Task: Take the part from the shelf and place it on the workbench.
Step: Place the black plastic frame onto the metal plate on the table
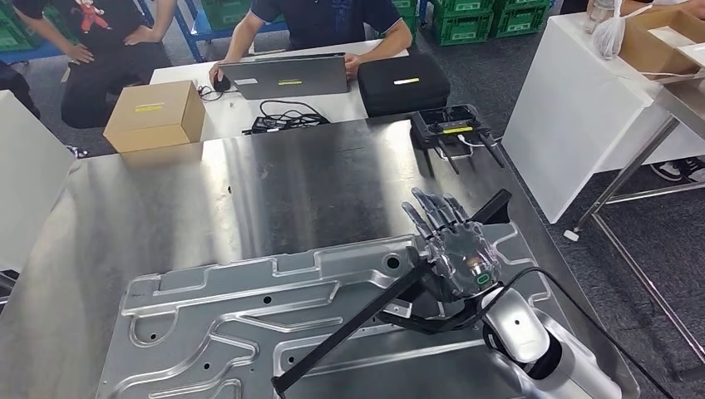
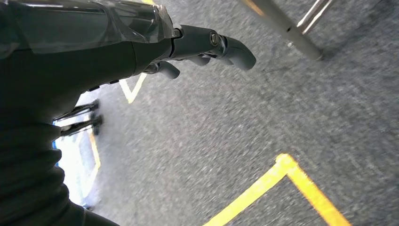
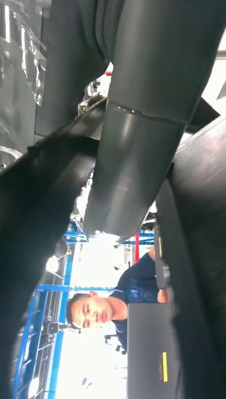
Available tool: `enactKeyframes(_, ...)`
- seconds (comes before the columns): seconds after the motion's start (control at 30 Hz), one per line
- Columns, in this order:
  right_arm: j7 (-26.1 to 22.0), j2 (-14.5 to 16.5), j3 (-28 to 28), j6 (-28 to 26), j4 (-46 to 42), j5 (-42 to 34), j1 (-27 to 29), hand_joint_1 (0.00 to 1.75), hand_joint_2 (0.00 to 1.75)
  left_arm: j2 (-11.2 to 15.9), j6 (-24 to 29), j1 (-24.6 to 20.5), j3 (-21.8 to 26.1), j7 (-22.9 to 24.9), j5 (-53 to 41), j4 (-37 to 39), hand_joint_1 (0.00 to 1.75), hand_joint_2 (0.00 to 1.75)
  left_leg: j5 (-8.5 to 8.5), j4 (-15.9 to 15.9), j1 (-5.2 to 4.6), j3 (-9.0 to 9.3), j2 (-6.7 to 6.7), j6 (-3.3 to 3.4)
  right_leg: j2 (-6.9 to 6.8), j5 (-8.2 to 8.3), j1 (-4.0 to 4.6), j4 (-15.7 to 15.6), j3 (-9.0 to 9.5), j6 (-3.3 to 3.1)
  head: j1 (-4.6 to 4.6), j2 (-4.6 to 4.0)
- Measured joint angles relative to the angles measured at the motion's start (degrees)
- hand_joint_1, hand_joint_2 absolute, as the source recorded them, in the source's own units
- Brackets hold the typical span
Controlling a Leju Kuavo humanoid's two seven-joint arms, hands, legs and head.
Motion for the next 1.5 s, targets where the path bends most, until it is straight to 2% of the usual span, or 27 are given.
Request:
enactKeyframes(0.07, 0.26, 0.04, -0.03, 0.28, -0.36, -0.07, -0.01, 0.0, 0.0, 0.16, -0.02, -0.02, 0.0, -0.04, -0.07, 0.06, 0.0, 1.75, 0.72, -3.38, -0.47, 1.47, -0.02, 0.57, 0.0, 0.05, 0.01, -0.11, -0.03, 0.48, 0.01, 0.0)
enactKeyframes(0.13, 0.41, 0.03, -0.04, 0.58, -0.6, -0.46, 0.09, 0.0, 0.0, 0.23, -0.04, -0.03, 0.0, -0.12, -0.11, 0.14, 0.0, 1.75, 0.98, -3.63, -0.7, 1.53, -0.06, 1.14, -0.02, 0.1, -0.07, -0.3, 0.0, 1.24, 0.01, 0.0)
enactKeyframes(0.2, 0.45, 0.01, -0.05, 1.14, -0.81, -2.28, 0.21, 0.0, 0.0, 0.25, -0.09, -0.06, 0.0, -0.38, -0.19, 0.19, 0.0, 1.75, 1.52, -4.37, -0.57, 1.92, 0.0, 1.87, -0.04, -1.16, -0.08, 1.31, -0.59, 1.7, 0.03, 0.0)
enactKeyframes(0.23, 0.5, -0.01, -0.07, 1.57, -0.88, -4.01, 0.32, 0.0, 0.0, 0.25, -0.13, -0.09, 0.0, -0.58, -0.25, 0.2, 0.0, 1.75, 1.75, -4.71, -0.46, 2.1, 0.05, 2.19, -0.04, -2.76, -0.01, 3.92, -1.69, 1.76, 0.04, 0.0)
enactKeyframes(0.3, 0.69, 0.0, -0.08, 2.41, -0.95, -7.94, 0.57, 0.0, 0.0, 0.14, -0.21, -0.11, -0.01, -1.02, -0.47, 0.21, 0.0, 1.75, 1.8, -4.78, -0.54, 2.1, 0.16, 2.53, -0.04, -6.73, 0.13, 11.8, -5.18, 1.68, 0.05, 0.0)
enactKeyframes(0.33, 0.84, 0.0, -0.08, 2.72, -0.95, -9.68, 0.77, 0.0, 0.0, 0.06, -0.25, -0.1, -0.01, -1.2, -0.57, 0.21, 0.0, 1.75, 1.78, -4.77, -0.61, 2.11, 0.18, 2.56, -0.03, -7.93, 0.18, 15.11, -6.68, 1.69, 0.05, 0.0)
enactKeyframes(0.37, 1.09, 0.0, -0.08, 2.87, -0.95, -11.07, 1.05, 0.0, 0.0, -0.02, -0.27, -0.1, -0.02, -1.34, -0.72, 0.21, 0.0, 1.75, 1.77, -4.75, -0.66, 2.12, 0.16, 2.58, -0.04, -8.01, 0.21, 16.45, -7.27, 1.68, 0.05, 0.01)
enactKeyframes(0.4, 1.42, 0.0, -0.1, 2.9, -0.95, -12.38, 1.36, 0.0, 0.0, -0.09, -0.29, -0.1, -0.02, -1.46, -0.84, 0.21, 0.0, 1.75, 1.75, -4.7, -0.68, 2.15, 0.12, 2.57, -0.05, -7.01, 0.21, 15.45, -6.72, 1.63, 0.06, 0.01)
enactKeyframes(0.47, 2.21, 0.0, -0.35, 2.42, -0.94, -14.76, 1.86, 0.0, 0.0, -0.19, -0.32, -0.07, -0.02, -1.63, -0.99, 0.21, 0.0, 1.75, 1.61, -4.44, -0.68, 2.19, 0.03, 2.38, -0.09, -3.18, 0.19, 7.63, -2.8, 1.44, 0.07, 0.01)
enactKeyframes(0.53, 2.69, 0.02, -0.98, 1.24, -0.94, -17.86, 2.16, 0.0, 0.0, -0.25, -0.36, -0.08, -0.01, -1.67, -1.0, 0.22, 0.0, 1.75, 1.27, -3.93, -0.93, 2.01, 0.0, 1.96, -0.1, -0.91, 0.26, 0.96, 0.45, 1.15, 0.06, 0.0)
enactKeyframes(0.63, 3.05, 0.05, -2.37, -0.95, -0.86, -23.91, 3.36, 0.0, 0.0, -0.26, -0.48, -0.1, 0.04, -1.64, -0.99, 0.28, 0.0, 1.75, 1.04, -3.58, -1.06, 1.81, -0.01, 1.56, -0.08, -0.59, 0.41, -0.46, 1.0, 0.67, 0.06, 0.0)
enactKeyframes(0.7, 3.19, 0.04, -3.4, -2.21, -0.75, -28.35, 3.95, 0.0, 0.0, -0.29, -0.57, -0.02, 0.06, -1.48, -0.96, 0.33, 0.0, 1.75, -0.07, -2.0, -0.81, 1.14, 0.0, 0.98, -0.11, -0.41, 0.22, -0.56, 1.0, 0.27, 0.03, 0.0)
enactKeyframes(0.73, 3.22, 0.04, -3.97, -2.82, -0.69, -30.44, 4.16, 0.0, 0.0, -0.3, -0.6, 0.02, 0.07, -1.31, -0.93, 0.36, 0.0, 1.75, -1.52, 0.51, -0.63, 0.04, 0.01, 0.53, -0.12, -0.33, 0.06, -0.6, 0.98, 0.09, 0.02, 0.0)
enactKeyframes(0.8, 3.26, 0.05, -4.92, -3.81, -0.55, -33.56, 4.6, 0.0, 0.0, -0.34, -0.65, 0.08, 0.08, -1.02, -0.9, 0.42, 0.0, 1.75, -5.29, 8.61, -0.17, -3.68, 0.02, -0.35, -0.12, -0.3, -0.01, -0.6, 0.91, -0.08, 0.01, 0.0)
enactKeyframes(0.87, 3.22, 0.05, -5.55, -4.33, -0.36, -35.27, 4.96, 0.0, 0.0, -0.43, -0.71, 0.11, 0.09, -0.95, -0.85, 0.45, 0.0, 1.75, -6.93, 14.49, 0.23, -6.64, 0.03, -0.78, -0.12, -0.32, -0.03, -0.6, 0.89, -0.09, 0.01, 0.0)
enactKeyframes(0.9, 3.18, 0.05, -5.83, -4.47, -0.27, -35.7, 5.09, 0.0, 0.0, -0.5, -0.72, 0.11, 0.1, -0.95, -0.82, 0.46, 0.0, 1.75, -6.11, 14.17, 0.37, -6.65, 0.03, -0.82, -0.09, -0.34, -0.04, -0.6, 0.91, -0.08, 0.0, 0.0)
enactKeyframes(0.93, 3.15, 0.06, -6.11, -4.58, -0.18, -36.04, 5.16, 0.0, 0.0, -0.55, -0.73, 0.13, 0.11, -0.95, -0.8, 0.48, 0.0, 1.75, -4.37, 11.5, 0.47, -5.55, 0.03, -0.79, -0.06, -0.36, -0.06, -0.6, 0.98, -0.04, 0.0, 0.0)
enactKeyframes(1.0, 3.1, 0.06, -6.7, -4.8, -0.05, -36.56, 5.21, 0.0, 0.0, -0.6, -0.73, 0.14, 0.14, -0.96, -0.79, 0.5, 0.0, 1.75, -0.34, 2.72, 0.51, -1.59, 0.02, -0.52, -0.02, -0.45, -0.02, -0.59, 1.09, 0.15, 0.0, 0.0)
enactKeyframes(1.03, 3.1, 0.05, -6.95, -4.9, 0.0, -36.82, 5.21, 0.0, 0.0, -0.6, -0.73, 0.14, 0.15, -0.96, -0.79, 0.51, 0.0, 1.75, 0.86, -0.71, 0.35, -0.04, -0.01, -0.31, 0.0, -0.47, 0.04, -0.59, 1.05, 0.36, 0.01, 0.0)
enactKeyframes(1.07, 3.1, 0.04, -7.16, -4.98, 0.06, -37.01, 5.22, 0.0, 0.0, -0.58, -0.73, 0.11, 0.19, -0.96, -0.8, 0.53, 0.0, 1.75, 1.33, -2.69, 0.16, 0.8, -0.04, -0.08, 0.0, -0.45, 0.07, -0.6, 0.96, 0.62, 0.01, 0.0)
enactKeyframes(1.2, 3.37, -0.01, -7.72, -4.96, 0.3, -37.56, 5.43, 0.0, 0.0, -0.6, -0.75, 0.08, 0.41, -0.96, -0.85, 0.58, 0.0, 1.75, 1.72, -4.03, -0.23, 1.29, -0.03, 1.32, 0.0, -1.02, -0.16, -0.14, 0.79, 1.95, 0.02, 0.0)
enactKeyframes(1.27, 4.01, -0.09, -7.9, -4.62, 0.45, -38.05, 5.5, 0.0, 0.0, -0.63, -0.86, 0.09, 0.59, -0.97, -0.87, 0.61, 0.0, 1.75, 2.08, -4.55, -0.11, 1.61, 0.03, 2.01, -0.04, -3.96, -0.12, 4.71, -1.22, 2.11, 0.06, 0.0)
enactKeyframes(1.33, 4.98, -0.2, -7.92, -3.96, 0.72, -39.24, 5.6, 0.0, 0.0, -0.74, -1.1, 0.04, 0.7, -0.96, -0.81, 0.66, 0.0, 1.75, 2.11, -4.53, -0.35, 1.53, 0.04, 2.35, -0.06, -7.58, 0.04, 13.04, -5.15, 2.03, 0.1, 0.0)
enactKeyframes(1.37, 5.36, -0.25, -7.93, -3.75, 0.87, -40.31, 5.66, 0.0, 0.0, -0.83, -1.23, 0.04, 0.75, -0.91, -0.76, 0.67, 0.0, 1.75, 2.11, -4.51, -0.47, 1.5, 0.03, 2.43, -0.06, -8.29, 0.09, 15.85, -6.56, 1.98, 0.1, 0.0)
enactKeyframes(1.4, 5.43, -0.3, -8.04, -3.75, 1.0, -41.88, 5.7, 0.0, 0.0, -0.91, -1.34, 0.07, 0.81, -0.85, -0.71, 0.67, 0.0, 1.75, 2.1, -4.48, -0.54, 1.52, 0.01, 2.46, -0.06, -7.92, 0.15, 16.56, -6.97, 1.92, 0.09, 0.0)
enactKeyframes(1.43, 5.15, -0.34, -8.27, -3.87, 1.09, -44.24, 5.67, 0.0, 0.0, -0.96, -1.44, 0.11, 0.91, -0.75, -0.67, 0.68, 0.0, 1.75, 2.09, -4.46, -0.58, 1.6, 0.0, 2.45, -0.07, -6.48, 0.19, 14.76, -6.13, 1.82, 0.1, 0.0)
enactKeyframes(1.5, 4.04, -0.44, -8.82, -3.5, 1.24, -51.21, 5.26, 0.0, 0.0, -1.02, -1.57, 0.16, 1.15, -0.52, -0.61, 0.73, 0.0, 1.75, 1.92, -4.24, -0.65, 1.77, 0.01, 2.22, -0.08, -2.64, 0.22, 6.81, -2.19, 1.58, 0.1, 0.0)
